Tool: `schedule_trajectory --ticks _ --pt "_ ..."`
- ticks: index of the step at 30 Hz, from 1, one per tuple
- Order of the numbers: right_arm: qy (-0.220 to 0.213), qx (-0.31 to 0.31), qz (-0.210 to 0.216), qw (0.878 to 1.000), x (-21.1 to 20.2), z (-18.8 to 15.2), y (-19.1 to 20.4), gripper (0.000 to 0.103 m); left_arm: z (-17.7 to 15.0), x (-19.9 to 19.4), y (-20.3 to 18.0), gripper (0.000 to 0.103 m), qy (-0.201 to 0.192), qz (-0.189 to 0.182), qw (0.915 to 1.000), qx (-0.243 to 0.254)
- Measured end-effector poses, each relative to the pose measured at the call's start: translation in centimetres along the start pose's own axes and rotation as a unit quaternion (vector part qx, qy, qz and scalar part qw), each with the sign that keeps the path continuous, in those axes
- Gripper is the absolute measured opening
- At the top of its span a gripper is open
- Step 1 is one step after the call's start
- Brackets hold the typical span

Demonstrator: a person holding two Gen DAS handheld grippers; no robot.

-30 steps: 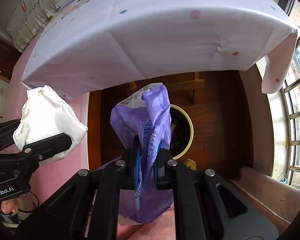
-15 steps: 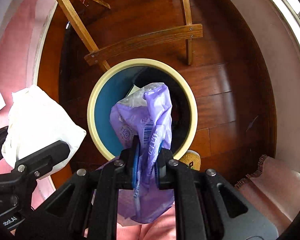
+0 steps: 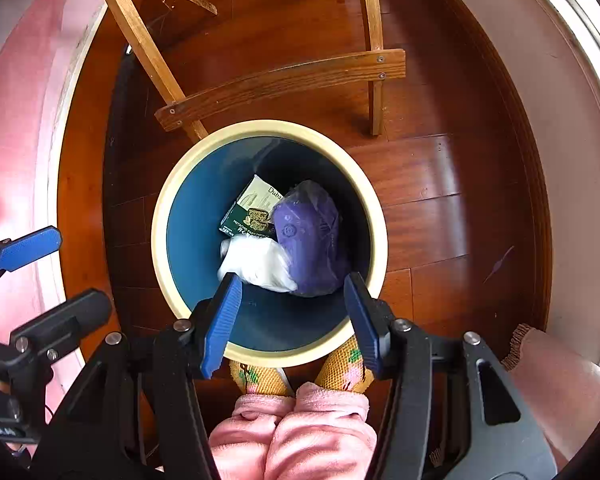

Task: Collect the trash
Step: 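Open both tools over the bin to drop the paper and purple bag, then move both open tools back over the table toward the green paper and snack bag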

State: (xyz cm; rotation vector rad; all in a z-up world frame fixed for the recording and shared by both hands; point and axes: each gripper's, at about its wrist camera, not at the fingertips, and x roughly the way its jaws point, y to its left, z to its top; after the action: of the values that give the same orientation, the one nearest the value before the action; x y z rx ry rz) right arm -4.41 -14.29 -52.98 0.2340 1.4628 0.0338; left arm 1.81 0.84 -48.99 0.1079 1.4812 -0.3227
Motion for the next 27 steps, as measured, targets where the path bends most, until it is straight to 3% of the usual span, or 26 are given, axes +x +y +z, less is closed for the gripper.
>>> schedule_trajectory --ticks 9,27 --pt "-0.016 0.02 0.001 1.0 -7.9 -0.6 1.5 0.05 0.2 -8.2 0.4 0.088 -0.025 0.013 0.9992 -0.029" --pt "-0.13 0.017 0.008 0.991 -31.7 -0.5 7.0 0.05 -0.5 -34.0 -0.7 0.088 -0.141 0.019 0.9885 -0.05"
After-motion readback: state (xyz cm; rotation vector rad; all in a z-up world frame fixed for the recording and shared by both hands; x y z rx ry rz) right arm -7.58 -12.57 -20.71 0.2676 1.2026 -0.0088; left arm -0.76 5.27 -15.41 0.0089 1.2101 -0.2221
